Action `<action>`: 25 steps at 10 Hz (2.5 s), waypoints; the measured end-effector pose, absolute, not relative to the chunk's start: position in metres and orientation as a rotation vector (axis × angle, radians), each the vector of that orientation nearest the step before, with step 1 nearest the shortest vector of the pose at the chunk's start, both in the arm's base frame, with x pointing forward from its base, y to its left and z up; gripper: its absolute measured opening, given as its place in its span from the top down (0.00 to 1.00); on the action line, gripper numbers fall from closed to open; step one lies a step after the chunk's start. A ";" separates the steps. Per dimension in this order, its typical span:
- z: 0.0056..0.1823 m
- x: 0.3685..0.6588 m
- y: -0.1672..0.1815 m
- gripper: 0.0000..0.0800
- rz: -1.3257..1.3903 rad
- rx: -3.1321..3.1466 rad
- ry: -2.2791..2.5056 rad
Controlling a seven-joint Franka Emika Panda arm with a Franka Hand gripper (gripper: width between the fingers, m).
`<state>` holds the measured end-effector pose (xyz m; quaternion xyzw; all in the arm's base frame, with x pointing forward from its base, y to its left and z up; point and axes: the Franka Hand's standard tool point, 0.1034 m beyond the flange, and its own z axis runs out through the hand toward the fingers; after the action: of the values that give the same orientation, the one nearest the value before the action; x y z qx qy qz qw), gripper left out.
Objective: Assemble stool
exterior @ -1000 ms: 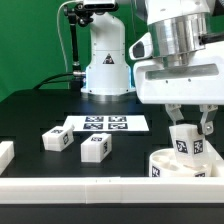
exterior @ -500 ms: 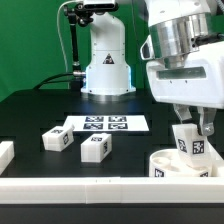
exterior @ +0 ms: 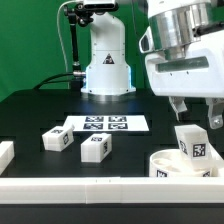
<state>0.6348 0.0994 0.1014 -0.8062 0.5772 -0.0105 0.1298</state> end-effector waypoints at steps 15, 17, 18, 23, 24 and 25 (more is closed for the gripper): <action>0.113 0.638 0.113 0.19 -0.207 -3.000 0.137; 0.114 0.640 0.112 0.19 -0.244 -3.021 -0.189; 0.112 0.639 0.111 0.19 -0.251 -3.018 -0.405; 0.110 0.639 0.107 0.19 -0.262 -2.928 -0.984; 0.109 0.639 0.106 0.19 -0.262 -2.895 -1.117; 0.106 0.638 0.106 0.19 -0.257 -2.862 -1.225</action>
Offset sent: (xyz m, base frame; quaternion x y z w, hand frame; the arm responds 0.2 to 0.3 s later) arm 0.0000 0.0000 0.0000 0.0000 0.0000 -0.0650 0.9979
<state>0.6384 0.1061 0.1058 -0.9162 -0.3920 -0.0823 0.0089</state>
